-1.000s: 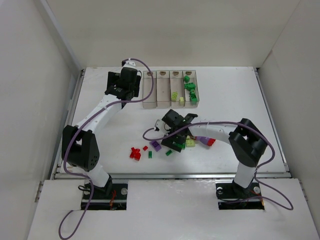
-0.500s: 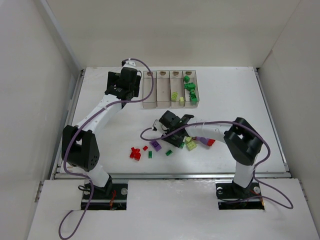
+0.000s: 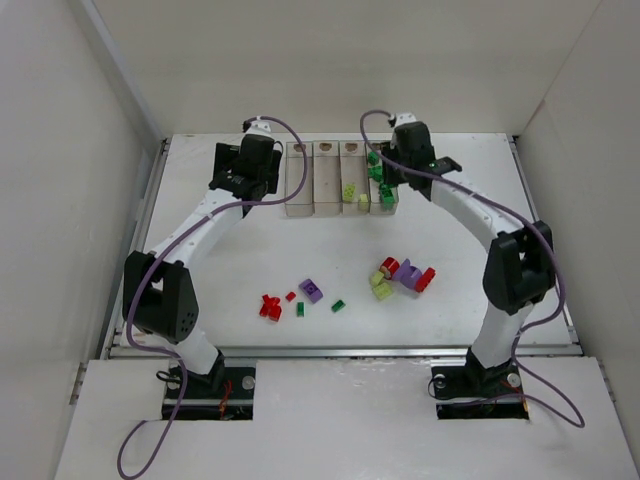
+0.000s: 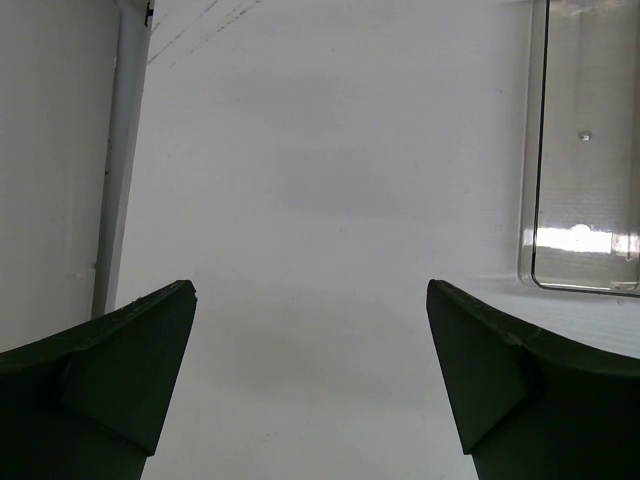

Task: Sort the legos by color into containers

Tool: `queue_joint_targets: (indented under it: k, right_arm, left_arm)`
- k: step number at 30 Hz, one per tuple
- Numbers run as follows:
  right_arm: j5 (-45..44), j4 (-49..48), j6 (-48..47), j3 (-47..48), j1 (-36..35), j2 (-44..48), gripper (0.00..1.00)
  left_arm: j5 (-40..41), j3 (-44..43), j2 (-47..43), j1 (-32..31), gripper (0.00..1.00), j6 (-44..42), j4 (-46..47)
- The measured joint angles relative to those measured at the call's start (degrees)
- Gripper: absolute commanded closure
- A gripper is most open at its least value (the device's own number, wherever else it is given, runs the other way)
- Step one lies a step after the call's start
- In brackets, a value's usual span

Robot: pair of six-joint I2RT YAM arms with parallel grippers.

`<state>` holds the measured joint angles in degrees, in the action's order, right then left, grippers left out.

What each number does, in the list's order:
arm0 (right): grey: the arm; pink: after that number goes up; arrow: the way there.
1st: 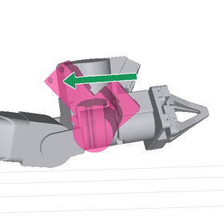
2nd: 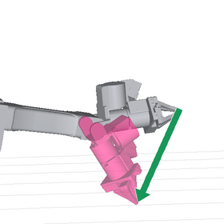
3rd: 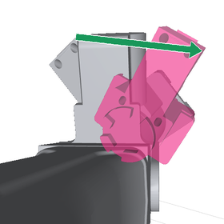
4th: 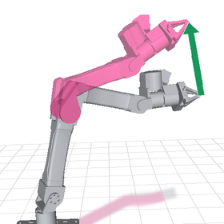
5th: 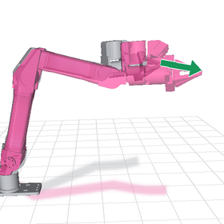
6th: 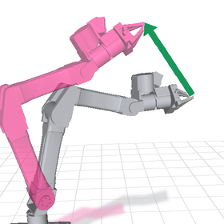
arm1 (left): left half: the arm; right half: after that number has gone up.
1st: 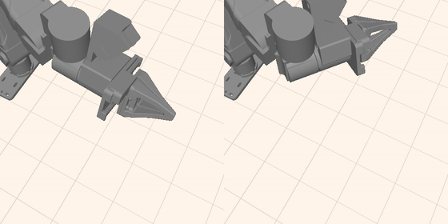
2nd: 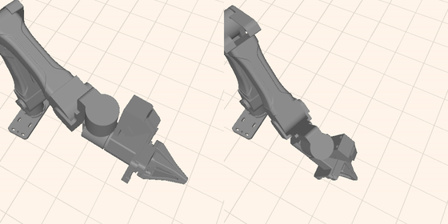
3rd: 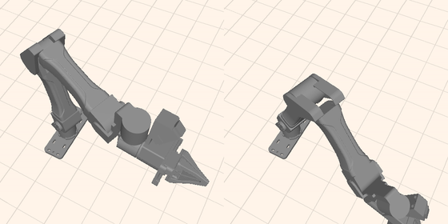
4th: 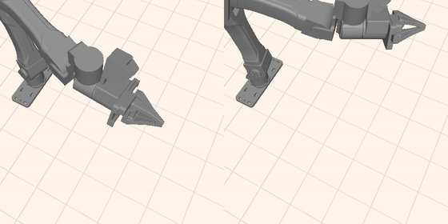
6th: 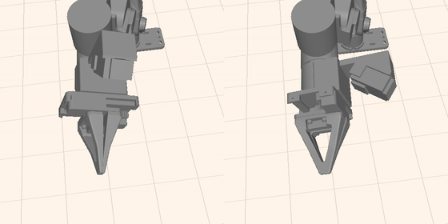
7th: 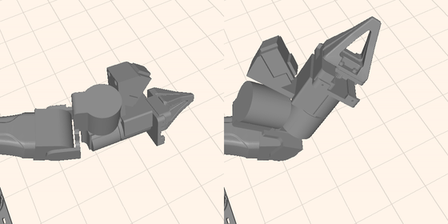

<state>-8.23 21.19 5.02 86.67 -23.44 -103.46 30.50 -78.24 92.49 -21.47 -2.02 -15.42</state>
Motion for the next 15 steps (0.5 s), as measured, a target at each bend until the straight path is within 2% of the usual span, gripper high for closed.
queue_joint_targets:
  k: [4, 7, 10, 11, 12, 13, 15]
  right_arm:
    - [-0.33, -0.04, 2.16, 11.43, 3.06, -6.78, 0.99]
    - [0.50, 0.63, 2.84, 17.42, 4.11, -12.33, 0.91]
    - [0.94, 2.95, 3.06, 22.32, 4.48, -17.55, 0.47]
    - [1.16, 3.54, 3.39, 23.43, 4.52, -18.86, 0.16]
    - [1.20, 4.33, 3.61, 24.41, 4.61, -19.96, 0.03]
    - [1.33, 5.25, 3.58, 25.05, 4.63, -20.70, 0.00]
    - [1.62, 6.80, 3.63, 25.27, 4.63, -20.96, 0.00]
  left_arm:
    - [-0.02, 0.35, -0.57, 0.00, 0.00, -0.04, 0.04]
    - [0.04, 0.87, -1.11, 0.00, 0.00, -0.04, 0.09]
    - [0.13, 0.92, -1.27, 0.00, 0.00, -0.04, 0.13]
    - [0.13, 0.92, -1.27, 0.00, 0.00, -0.04, 0.13]
    - [0.13, 0.92, -1.27, 0.00, 0.00, -0.04, 0.13]
    - [0.13, 0.92, -1.27, 0.00, 0.00, -0.04, 0.13]
    - [0.24, 0.92, -1.27, 0.00, 0.00, -0.04, 0.13]
